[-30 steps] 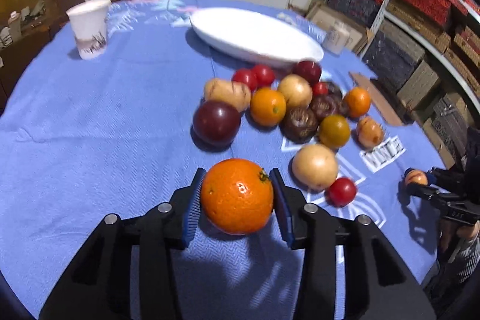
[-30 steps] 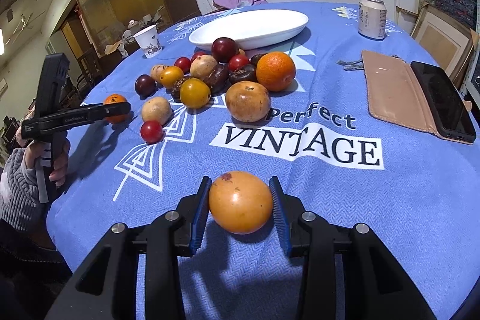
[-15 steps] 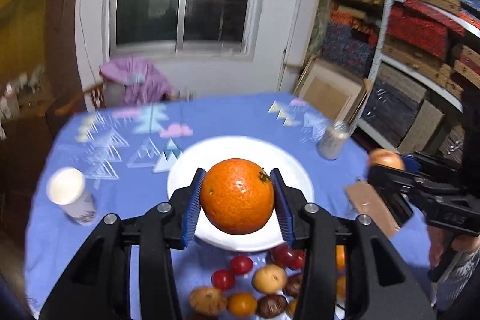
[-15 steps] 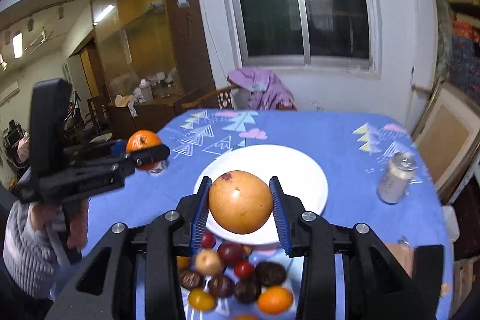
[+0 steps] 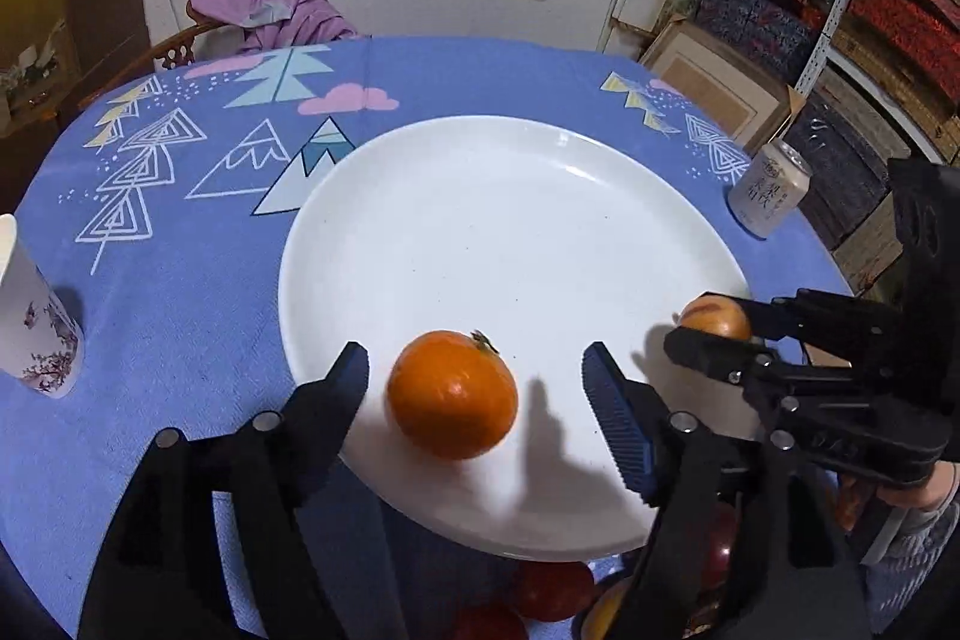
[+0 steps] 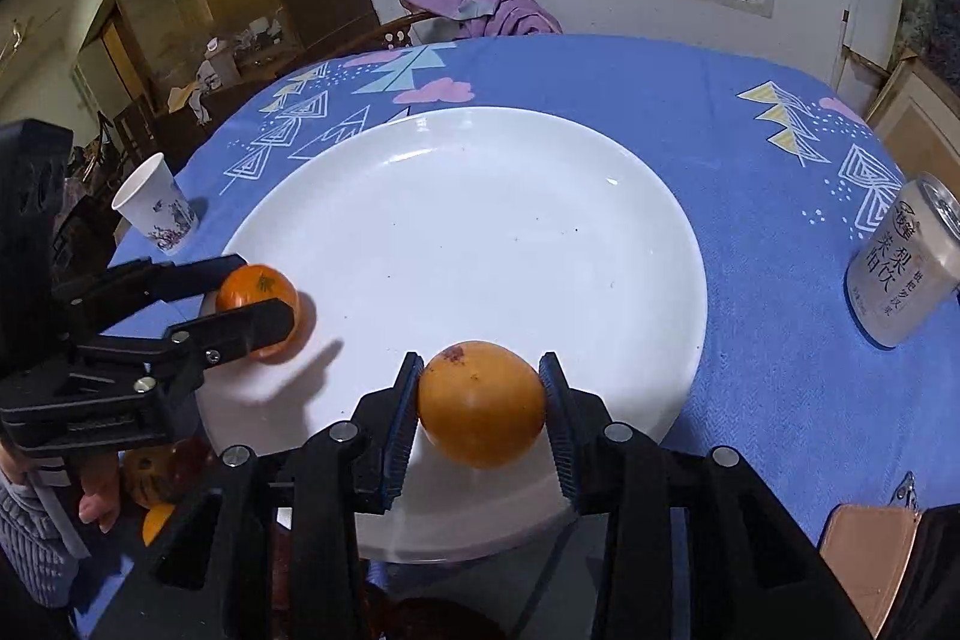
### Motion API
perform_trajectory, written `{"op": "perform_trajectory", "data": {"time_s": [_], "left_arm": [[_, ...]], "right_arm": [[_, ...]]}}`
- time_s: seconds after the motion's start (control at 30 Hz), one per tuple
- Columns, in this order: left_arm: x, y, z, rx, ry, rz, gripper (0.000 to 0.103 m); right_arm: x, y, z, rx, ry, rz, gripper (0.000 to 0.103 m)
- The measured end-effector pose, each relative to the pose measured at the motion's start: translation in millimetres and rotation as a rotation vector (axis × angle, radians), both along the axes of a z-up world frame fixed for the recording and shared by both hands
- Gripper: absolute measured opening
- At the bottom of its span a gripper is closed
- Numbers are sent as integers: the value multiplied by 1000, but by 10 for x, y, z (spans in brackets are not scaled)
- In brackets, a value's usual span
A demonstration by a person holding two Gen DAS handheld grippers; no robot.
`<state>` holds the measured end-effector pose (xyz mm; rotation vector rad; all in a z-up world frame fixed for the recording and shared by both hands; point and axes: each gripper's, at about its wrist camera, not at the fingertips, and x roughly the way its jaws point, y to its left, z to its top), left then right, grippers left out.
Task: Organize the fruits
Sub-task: 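Carry both fruits over the white plate and open both tools to release them, then grasp a dark red plum with the left tool while the right tool grasps another persimmon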
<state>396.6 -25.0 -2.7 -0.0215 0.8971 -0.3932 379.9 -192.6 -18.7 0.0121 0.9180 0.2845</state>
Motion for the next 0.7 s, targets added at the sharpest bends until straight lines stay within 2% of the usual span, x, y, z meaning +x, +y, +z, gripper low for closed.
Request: {"op": "perform_trajectory", "data": {"time_s": [0.17,0.27,0.3,0.33,0.37,0.4,0.47,0.57,0.63,0.7], "left_arm": [[-82,102,145,-33,-14,29,73],[-269,306,299,-64,-37,76,75],[-355,382,346,-76,-48,91,81],[-462,469,390,-86,-62,108,88],[-628,601,438,-97,-88,137,90],[-739,680,452,-101,-105,154,93],[-1014,876,411,-105,-136,195,94],[-1357,1085,200,-98,-132,236,94],[-1520,1131,45,-78,-126,241,94],[-1661,1126,-67,-46,-131,234,94]], "right_arm": [[-84,-106,247,22,-62,-27,46],[-367,-243,587,110,-151,-50,48],[-509,-284,689,141,-181,-45,52],[-648,-318,763,161,-211,-47,65],[-795,-354,816,176,-241,-53,74],[-1005,-398,850,195,-280,-59,76],[-1350,-462,807,216,-321,-67,77],[-1838,-587,558,243,-354,-115,77],[-2032,-666,369,264,-346,-156,77],[-2153,-715,191,275,-302,-189,77]]}}
